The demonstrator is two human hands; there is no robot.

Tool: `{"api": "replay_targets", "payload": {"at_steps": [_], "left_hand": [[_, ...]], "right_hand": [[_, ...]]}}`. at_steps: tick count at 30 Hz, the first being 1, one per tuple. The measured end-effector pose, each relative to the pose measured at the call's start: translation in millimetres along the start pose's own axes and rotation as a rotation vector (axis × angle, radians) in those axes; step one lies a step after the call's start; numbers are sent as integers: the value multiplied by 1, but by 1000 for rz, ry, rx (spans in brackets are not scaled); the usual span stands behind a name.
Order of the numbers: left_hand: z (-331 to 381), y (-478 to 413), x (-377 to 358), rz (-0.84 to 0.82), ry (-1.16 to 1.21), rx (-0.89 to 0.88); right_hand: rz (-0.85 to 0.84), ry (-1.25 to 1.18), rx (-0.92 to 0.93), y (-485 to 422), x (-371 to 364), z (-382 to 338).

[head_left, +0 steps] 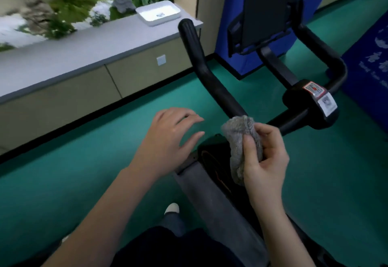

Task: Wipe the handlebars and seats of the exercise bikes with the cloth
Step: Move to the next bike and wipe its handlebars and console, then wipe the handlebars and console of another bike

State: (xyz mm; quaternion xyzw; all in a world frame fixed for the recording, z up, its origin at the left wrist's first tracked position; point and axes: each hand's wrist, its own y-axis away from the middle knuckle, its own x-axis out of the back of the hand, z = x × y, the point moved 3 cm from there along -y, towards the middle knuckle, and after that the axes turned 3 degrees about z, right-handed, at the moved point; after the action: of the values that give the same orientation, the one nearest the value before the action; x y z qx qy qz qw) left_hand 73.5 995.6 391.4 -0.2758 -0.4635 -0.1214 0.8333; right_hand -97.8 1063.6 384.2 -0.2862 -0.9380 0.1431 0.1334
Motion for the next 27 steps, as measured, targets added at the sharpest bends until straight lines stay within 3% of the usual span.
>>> {"api": "replay_targets", "payload": {"at_steps": [5, 16, 22, 27], "left_hand": [[-3, 65, -5, -57, -126, 275], [19, 250, -30, -84, -232, 891], [44, 342, -28, 4, -122, 1215], [68, 404, -16, 21, -168, 1359]], "right_hand": [[-319, -18, 68, 19, 2, 0], [-808, -103, 93, 84, -12, 8], [-1026, -131, 103, 131, -35, 7], [-1156, -165, 102, 173, -46, 1]]}}
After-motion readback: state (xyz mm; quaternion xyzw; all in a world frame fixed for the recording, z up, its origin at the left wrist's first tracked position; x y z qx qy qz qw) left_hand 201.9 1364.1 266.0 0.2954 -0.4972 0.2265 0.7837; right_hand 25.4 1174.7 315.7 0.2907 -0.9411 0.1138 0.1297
